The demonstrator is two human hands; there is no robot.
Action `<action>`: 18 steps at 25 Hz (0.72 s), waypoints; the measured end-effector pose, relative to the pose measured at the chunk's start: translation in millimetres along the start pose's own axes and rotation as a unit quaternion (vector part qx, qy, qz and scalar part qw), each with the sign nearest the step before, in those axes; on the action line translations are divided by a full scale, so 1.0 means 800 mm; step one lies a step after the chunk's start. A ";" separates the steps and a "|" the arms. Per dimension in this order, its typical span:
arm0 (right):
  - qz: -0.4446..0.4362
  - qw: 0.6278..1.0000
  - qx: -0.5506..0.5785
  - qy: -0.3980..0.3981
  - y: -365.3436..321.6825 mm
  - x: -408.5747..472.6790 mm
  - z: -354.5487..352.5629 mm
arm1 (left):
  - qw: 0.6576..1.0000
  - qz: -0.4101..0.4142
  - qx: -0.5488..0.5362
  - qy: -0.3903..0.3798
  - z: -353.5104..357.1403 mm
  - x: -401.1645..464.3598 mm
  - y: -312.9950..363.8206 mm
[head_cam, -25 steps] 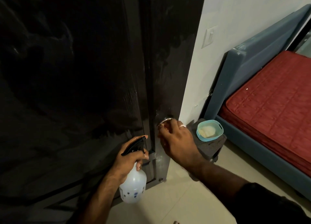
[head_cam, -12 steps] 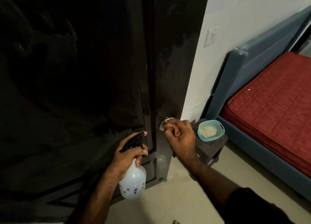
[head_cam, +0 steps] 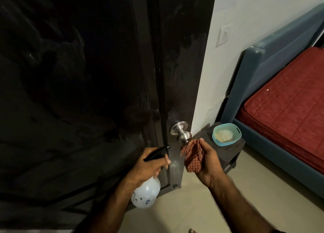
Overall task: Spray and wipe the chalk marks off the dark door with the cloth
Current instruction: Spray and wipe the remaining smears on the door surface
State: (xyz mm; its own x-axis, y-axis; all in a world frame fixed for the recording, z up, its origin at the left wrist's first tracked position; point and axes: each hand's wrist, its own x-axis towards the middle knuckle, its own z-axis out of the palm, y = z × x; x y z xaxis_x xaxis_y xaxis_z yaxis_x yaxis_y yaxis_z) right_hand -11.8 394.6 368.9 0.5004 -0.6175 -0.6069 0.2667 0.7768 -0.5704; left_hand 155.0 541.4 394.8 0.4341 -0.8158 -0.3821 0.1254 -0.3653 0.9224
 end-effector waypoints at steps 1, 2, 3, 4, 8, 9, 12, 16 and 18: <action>0.002 1.000 0.001 -0.018 0.003 -0.006 -0.002 | 0.999 -0.004 0.024 -0.024 0.006 0.002 0.002; 0.004 0.999 0.003 -0.035 0.003 -0.011 -0.005 | 0.997 0.006 0.059 -0.052 0.012 0.004 0.005; 0.003 0.999 0.000 -0.052 0.004 -0.018 -0.006 | 0.992 0.024 0.094 -0.075 0.016 0.008 0.003; -0.005 0.998 -0.007 -0.062 0.003 -0.026 -0.005 | 0.987 0.041 0.123 -0.091 0.021 0.010 0.006; -0.093 0.990 -0.094 -0.045 -0.002 -0.036 -0.003 | 0.995 0.011 0.075 -0.064 0.024 0.009 0.006; -0.149 0.979 -0.132 -0.037 -0.005 -0.036 0.000 | 0.998 -0.005 0.039 -0.047 0.019 0.007 0.005; -0.393 0.819 -0.417 -0.014 -0.019 -0.029 0.029 | 1.000 -0.013 -0.016 -0.004 0.003 0.003 0.002; -0.501 0.576 -0.641 0.076 -0.011 -0.007 0.055 | 1.000 -0.001 -0.029 0.009 -0.018 0.000 -0.001; -0.495 0.585 -0.636 0.096 -0.015 -0.001 0.050 | 0.999 -0.001 -0.033 0.025 -0.028 -0.003 0.000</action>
State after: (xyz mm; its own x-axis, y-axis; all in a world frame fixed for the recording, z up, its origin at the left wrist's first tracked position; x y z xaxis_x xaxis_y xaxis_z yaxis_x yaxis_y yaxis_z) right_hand 17.5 390.7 398.8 0.4853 -0.7841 0.3869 -0.5417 -0.6170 -0.5708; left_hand 174.0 553.5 396.9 0.4772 -0.7918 -0.3813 0.1832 -0.3348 0.9243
